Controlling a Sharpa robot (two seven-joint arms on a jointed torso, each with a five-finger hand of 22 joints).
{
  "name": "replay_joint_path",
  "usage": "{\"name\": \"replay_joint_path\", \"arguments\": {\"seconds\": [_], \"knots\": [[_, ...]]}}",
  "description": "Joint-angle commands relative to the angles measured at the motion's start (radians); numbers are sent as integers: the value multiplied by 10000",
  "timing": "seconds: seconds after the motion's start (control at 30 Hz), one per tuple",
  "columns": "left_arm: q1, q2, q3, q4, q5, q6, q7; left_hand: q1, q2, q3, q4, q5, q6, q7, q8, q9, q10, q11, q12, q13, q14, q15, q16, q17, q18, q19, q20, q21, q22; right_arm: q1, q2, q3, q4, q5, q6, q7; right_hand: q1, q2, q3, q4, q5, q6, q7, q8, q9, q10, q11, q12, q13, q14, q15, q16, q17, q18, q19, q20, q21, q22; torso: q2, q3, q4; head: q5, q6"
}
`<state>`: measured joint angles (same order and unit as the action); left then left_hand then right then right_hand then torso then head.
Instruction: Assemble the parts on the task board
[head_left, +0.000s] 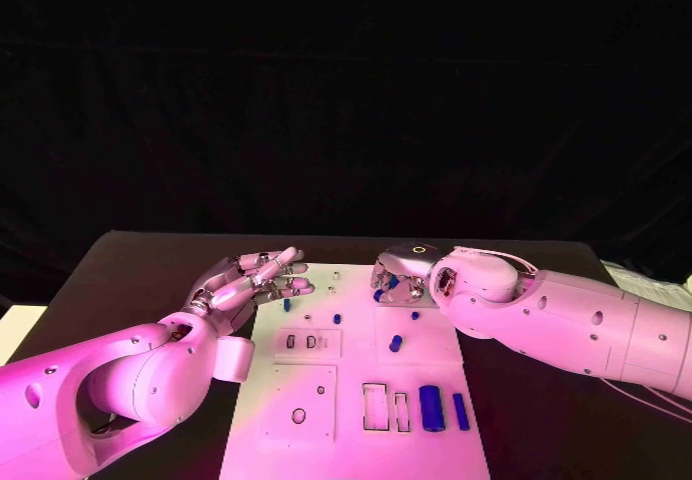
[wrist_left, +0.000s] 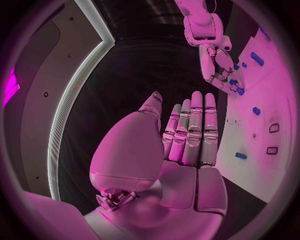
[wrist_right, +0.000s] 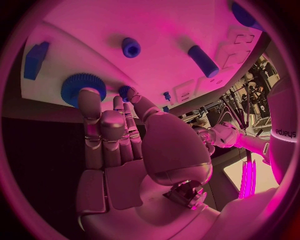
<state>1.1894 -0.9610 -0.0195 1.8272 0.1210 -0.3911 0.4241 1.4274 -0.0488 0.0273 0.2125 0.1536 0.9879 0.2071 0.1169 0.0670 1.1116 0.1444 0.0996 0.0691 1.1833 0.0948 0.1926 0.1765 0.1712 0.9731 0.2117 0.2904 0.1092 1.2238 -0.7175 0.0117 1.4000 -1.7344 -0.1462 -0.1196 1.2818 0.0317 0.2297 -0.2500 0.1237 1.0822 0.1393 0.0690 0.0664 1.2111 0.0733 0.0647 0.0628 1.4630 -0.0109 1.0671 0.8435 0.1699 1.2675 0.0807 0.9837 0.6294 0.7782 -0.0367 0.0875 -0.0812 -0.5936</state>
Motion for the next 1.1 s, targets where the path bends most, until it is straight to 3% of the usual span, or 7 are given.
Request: {"name": "replay_joint_path", "arguments": {"seconds": [0.03,0.27,0.6,0.8,1.1], "knots": [[28,-2,10,35,25,211,-8,-67,-42,-66,12,-57,12,80,-50,-15,6,94,-43,-13,-6,55,-45,17,122,39,5,-66,-14,1,11,3,2,-289,325,-80,-131,-30,114,4,-65,49,-43,-37,13,-31,-17,-27,-1,271,-38,103,82,-140,-8,38,116,96,47,1,7,-6,-1],[30,-4,10,35,25,225,-39,-67,-42,-66,12,-57,12,80,-50,-15,6,94,-43,-13,-6,55,-45,17,122,39,5,-66,-14,-2,116,1,-81,-246,428,16,-179,-56,285,104,-177,111,-63,-26,19,10,-30,-21,2,275,-47,328,312,-168,-3,42,362,371,85,-6,47,-22,1],[36,-20,10,41,25,231,-83,-66,-34,-72,6,-55,4,84,-61,-15,2,98,-58,-12,-9,59,-60,22,122,37,8,-74,-21,-7,193,0,-230,-168,468,84,-273,35,640,434,-270,397,-131,38,55,224,-97,1,14,298,-106,747,744,-224,54,24,811,886,129,-18,47,-13,-2],[40,-19,10,38,25,237,-124,-52,-13,-68,-7,-51,-4,88,-74,-15,-4,102,-78,-12,-12,62,-78,29,122,34,11,-83,-30,-9,192,0,-176,-151,-88,2,-176,349,1192,781,-697,759,-221,131,130,656,-209,53,48,324,-198,1075,1082,-293,181,-50,1234,1413,141,-23,63,-21,31],[42,-34,10,17,25,225,-193,-7,25,-62,-53,-46,-34,104,-110,-16,-26,117,-134,-13,-22,73,-126,48,121,27,21,-108,-53,-3,132,93,107,88,-1182,-214,-310,126,1577,1245,-727,868,-251,100,191,846,-245,-4,40,303,-220,1265,1238,-325,183,-83,1471,1670,153,-36,77,-1,92]]}}
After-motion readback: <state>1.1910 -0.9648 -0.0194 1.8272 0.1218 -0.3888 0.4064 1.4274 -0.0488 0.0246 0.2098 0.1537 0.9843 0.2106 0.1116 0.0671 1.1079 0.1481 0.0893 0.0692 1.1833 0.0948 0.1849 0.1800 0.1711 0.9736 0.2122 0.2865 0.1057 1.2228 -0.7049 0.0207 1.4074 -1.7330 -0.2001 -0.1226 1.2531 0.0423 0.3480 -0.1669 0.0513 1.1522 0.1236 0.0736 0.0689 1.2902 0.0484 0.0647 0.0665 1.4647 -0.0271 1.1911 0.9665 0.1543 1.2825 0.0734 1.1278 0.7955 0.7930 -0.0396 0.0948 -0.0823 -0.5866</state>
